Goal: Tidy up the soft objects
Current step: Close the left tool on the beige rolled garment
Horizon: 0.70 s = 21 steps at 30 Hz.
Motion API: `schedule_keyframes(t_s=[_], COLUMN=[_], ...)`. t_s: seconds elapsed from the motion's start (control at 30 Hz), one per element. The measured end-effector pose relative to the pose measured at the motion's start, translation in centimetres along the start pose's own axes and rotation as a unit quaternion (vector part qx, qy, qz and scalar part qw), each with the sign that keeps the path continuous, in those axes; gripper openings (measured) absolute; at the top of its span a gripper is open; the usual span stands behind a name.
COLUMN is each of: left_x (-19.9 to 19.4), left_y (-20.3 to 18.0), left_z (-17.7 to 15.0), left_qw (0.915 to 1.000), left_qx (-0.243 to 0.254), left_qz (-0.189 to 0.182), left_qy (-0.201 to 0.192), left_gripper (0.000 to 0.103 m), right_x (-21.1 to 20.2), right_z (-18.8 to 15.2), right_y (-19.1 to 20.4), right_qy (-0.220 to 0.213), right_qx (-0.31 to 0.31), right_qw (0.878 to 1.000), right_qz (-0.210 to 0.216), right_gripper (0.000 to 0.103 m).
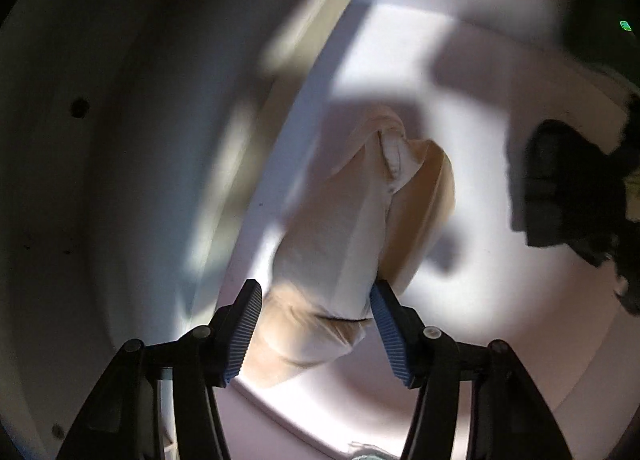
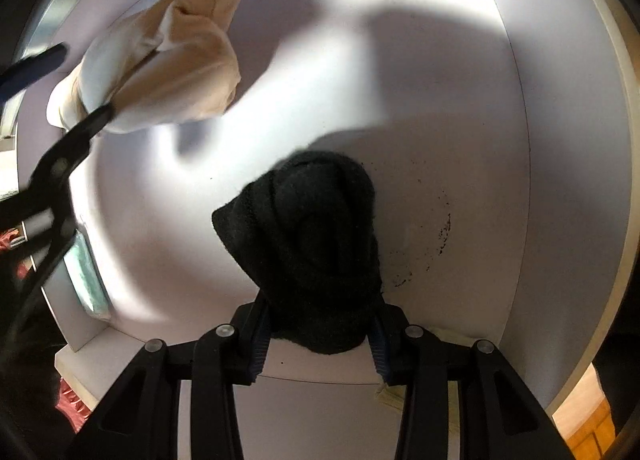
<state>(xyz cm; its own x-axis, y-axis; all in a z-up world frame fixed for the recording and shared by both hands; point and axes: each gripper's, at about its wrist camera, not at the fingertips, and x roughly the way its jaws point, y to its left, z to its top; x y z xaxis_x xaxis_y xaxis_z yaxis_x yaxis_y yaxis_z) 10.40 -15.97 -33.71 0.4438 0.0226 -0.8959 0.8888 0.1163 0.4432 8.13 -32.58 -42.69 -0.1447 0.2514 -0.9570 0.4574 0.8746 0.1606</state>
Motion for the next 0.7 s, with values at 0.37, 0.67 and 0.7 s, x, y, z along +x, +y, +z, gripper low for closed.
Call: schedule_keyframes(t_s=[0.37,0.67,0.7], left_x=[1.3,-1.3,-1.4], left_y=[3.5,2.3,2.7], left_z=[-1.3,-2.3,-2.2], left_qw=[0.9900,0.9943,0.9960], left_qx=[-0.091,-0.052,-0.046], left_qz=[-0.102,-0.093,-0.076], left_qy=[0.036,0.003,-0.008], left_gripper=[0.058,0.059,0.060], right_x=[-1.3,-1.6,-1.7], right_z=[0.2,-0.2,-0.2], right_y=[-1.1,-1.6,-1.7], right_qy=[0.002,0.000,-0.001], right_qx=[0.007,0.008,0.009], right_qw=[1.000,1.000,1.000], right_qz=[0.007,0.007,0.008], right_gripper=[0.042,0.042,0.042])
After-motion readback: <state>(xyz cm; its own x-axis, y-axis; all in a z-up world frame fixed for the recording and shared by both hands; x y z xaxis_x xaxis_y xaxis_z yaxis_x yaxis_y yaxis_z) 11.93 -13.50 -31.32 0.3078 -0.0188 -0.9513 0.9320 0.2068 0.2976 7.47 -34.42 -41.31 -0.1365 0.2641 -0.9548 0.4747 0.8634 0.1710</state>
